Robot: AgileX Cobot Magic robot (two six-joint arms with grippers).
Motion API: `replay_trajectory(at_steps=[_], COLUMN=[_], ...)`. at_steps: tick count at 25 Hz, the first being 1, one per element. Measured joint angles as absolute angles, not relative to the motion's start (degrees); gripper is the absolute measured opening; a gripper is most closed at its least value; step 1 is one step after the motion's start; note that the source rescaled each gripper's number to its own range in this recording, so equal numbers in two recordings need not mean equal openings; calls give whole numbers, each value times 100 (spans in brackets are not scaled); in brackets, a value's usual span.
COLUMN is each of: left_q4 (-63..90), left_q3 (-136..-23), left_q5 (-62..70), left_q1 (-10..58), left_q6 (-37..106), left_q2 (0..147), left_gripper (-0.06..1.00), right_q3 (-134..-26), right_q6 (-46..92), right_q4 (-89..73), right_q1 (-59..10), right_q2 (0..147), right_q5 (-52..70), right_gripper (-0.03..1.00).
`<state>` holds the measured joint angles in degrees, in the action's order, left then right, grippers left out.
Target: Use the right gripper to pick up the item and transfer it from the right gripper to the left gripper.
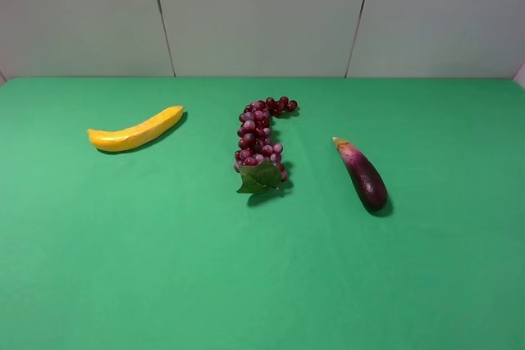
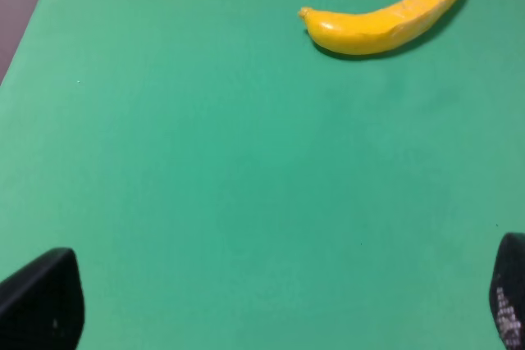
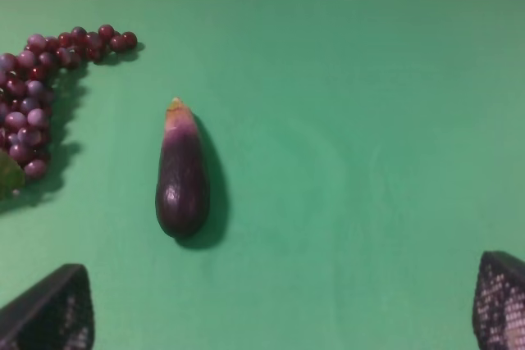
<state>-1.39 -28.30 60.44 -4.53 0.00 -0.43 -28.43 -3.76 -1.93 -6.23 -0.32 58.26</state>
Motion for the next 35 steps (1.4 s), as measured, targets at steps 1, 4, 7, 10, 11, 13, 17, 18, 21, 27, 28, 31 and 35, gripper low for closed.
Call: replay_trajectory(at_steps=[1, 4, 7, 10, 11, 13, 17, 18, 21, 27, 28, 31, 35], left_q4=[-139, -139, -139, -139, -139, -139, -139, -139, -139, -139, -139, -139, -139], left_q3=[-2830, -2830, -2830, -2830, -2830, -2830, -2830, -2830, -2830, -2830, -2830, -2830, -2830], left_q5=[6044, 6044, 6044, 6044, 6044, 6044, 6044, 6044, 6044, 6044, 6044, 6044, 6044], left_q1=[-453, -453, -453, -453, -453, -453, -453, -453, -453, -453, -453, -453, -453], left_q6=[0, 0, 0, 0, 0, 0, 0, 0, 0, 0, 0, 0, 0], left_q2=[-43, -43, -43, -43, -43, -43, -43, -43, -43, -43, -43, -43, -43], left_gripper=[99, 99, 99, 99, 99, 99, 99, 99, 99, 99, 99, 99, 99], right_q3=[-2843, -2843, -2843, -2843, -2843, -2843, -2843, -2843, -2939, -3559, -3696, -4103, -4616], right_q6=[-376, -376, -376, -376, -376, -405, -550, -575, -607, -515, -461, -207, 203], right_q4=[-193, -193, -193, -193, -194, -241, -265, -277, -325, -324, -324, -324, -324], right_q1=[-623, -623, -623, -623, -623, -623, -623, -623, -623, -623, -623, -623, -623], right_q2=[-32, -32, -32, -32, -32, -32, -32, -32, 117, 1536, 1847, 2763, 3999], right_q5=[5826, 5826, 5826, 5826, 5826, 5826, 5831, 5836, 5999, 6164, 6164, 6158, 6152], right_gripper=[100, 100, 100, 100, 100, 100, 100, 100, 100, 100, 100, 100, 100])
